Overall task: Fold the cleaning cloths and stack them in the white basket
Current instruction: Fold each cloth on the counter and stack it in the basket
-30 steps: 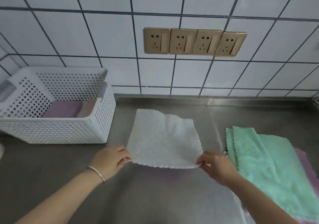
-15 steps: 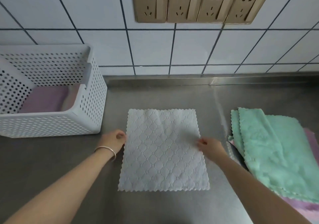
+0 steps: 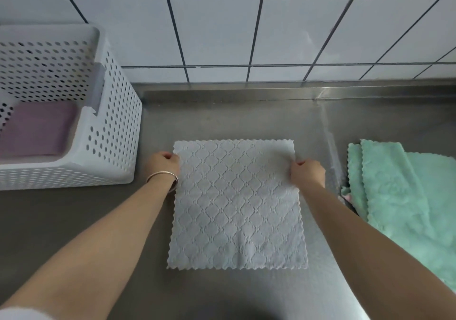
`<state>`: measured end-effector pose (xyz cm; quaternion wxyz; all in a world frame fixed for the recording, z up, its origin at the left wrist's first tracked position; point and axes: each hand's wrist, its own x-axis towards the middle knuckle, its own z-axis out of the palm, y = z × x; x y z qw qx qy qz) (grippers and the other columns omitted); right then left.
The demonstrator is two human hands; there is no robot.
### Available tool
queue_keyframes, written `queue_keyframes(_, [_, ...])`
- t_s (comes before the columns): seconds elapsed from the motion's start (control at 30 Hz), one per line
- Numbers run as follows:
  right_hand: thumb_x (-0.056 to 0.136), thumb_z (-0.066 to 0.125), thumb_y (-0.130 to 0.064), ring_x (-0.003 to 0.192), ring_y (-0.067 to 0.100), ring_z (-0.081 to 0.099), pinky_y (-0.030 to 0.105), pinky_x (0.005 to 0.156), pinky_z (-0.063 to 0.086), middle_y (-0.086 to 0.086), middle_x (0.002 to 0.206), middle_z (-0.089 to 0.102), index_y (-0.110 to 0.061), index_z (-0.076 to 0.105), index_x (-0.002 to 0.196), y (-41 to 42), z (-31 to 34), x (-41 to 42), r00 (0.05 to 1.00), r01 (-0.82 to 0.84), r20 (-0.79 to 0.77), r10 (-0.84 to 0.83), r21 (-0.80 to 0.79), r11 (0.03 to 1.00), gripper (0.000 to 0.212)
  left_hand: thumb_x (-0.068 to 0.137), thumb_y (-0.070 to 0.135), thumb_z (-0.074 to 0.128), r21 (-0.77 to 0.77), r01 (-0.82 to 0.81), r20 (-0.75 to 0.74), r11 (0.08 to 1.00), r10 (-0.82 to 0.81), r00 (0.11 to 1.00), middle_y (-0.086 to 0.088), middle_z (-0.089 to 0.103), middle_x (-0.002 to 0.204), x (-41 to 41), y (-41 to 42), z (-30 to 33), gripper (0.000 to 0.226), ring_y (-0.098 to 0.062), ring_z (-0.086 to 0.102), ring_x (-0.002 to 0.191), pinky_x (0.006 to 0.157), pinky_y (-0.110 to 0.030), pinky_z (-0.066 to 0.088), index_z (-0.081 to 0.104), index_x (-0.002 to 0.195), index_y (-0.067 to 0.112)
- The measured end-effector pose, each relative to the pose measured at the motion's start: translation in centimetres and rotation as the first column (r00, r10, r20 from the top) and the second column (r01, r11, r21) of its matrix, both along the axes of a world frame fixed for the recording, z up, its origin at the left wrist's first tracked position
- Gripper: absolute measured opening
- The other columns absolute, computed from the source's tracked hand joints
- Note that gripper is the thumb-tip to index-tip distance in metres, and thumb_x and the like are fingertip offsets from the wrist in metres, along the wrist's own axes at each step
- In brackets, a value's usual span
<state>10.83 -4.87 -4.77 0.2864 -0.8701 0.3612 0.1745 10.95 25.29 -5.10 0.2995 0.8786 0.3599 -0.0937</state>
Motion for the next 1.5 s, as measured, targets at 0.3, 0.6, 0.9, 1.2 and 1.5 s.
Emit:
queue_keyframes(0.3, [0.091,0.049,-0.024,0.087,0.025,0.060,0.035,0.072,0.052,0.004,0.094,0.062,-0.013,0.050,0.109,2.3,2.8,-5.9,0.889,-0.338,0.270,0.369,-0.157,0.928,0.021,0.089,0.025,0.050,0.109,0.345,0.223,0.932,-0.362,0.905,-0.008,0.061,0.102,-5.7,-0.8,0.9,0.026,-0.028,0.057,0.092,0.083,-0.037,0.047,0.055,0.109,0.009])
queue_keyframes(0.6, [0.098,0.017,-0.048,0.136,0.011,-0.028,0.035,0.115,-0.012,-0.004,0.145,-0.035,-0.019,-0.028,0.135,0.4,0.3,-16.8,0.655,-0.744,-0.123,0.745,-0.274,0.609,0.065,0.093,0.056,0.012,0.241,0.788,-0.390,0.566,-0.688,0.613,-0.001,-0.026,0.153,-13.6,-0.7,-0.5,0.074,-0.016,-0.022,0.142,0.115,-0.049,-0.011,-0.019,0.144,0.013])
queue_keyframes(0.9, [0.078,0.050,-0.042,0.117,0.021,0.058,0.035,0.099,0.044,0.000,0.123,0.063,-0.016,0.066,0.115,2.0,1.2,-20.0,0.475,-0.767,0.013,0.880,-0.485,0.421,0.047,0.072,0.061,0.011,0.268,0.914,-0.275,0.304,-0.885,0.375,-0.001,0.013,0.156,-17.4,-3.6,1.8,0.088,-0.020,0.012,0.145,0.116,-0.037,0.011,0.025,0.146,0.014])
queue_keyframes(1.2, [0.064,0.059,-0.008,0.080,0.028,0.068,0.033,0.052,0.057,0.012,0.094,0.069,-0.004,0.071,0.090,2.7,0.4,-21.1,0.411,-0.767,0.038,0.911,-0.525,0.369,0.030,0.058,0.035,0.051,0.301,0.936,-0.258,0.184,-0.929,0.266,-0.007,0.068,0.110,-19.6,-2.8,1.0,0.054,-0.025,0.066,0.102,0.072,-0.034,0.059,0.069,0.102,0.010])
queue_keyframes(1.5, [0.073,0.064,0.001,0.099,0.020,0.063,0.030,0.071,0.051,-0.005,0.107,0.067,-0.014,0.073,0.098,0.3,1.4,-19.2,0.658,-0.655,0.277,0.700,-0.249,0.714,0.030,0.058,-0.004,0.074,0.329,0.871,-0.104,0.366,-0.902,0.419,-0.003,0.071,0.106,-19.1,-0.4,2.1,0.046,-0.022,0.070,0.092,0.068,-0.030,0.057,0.073,0.101,0.012])
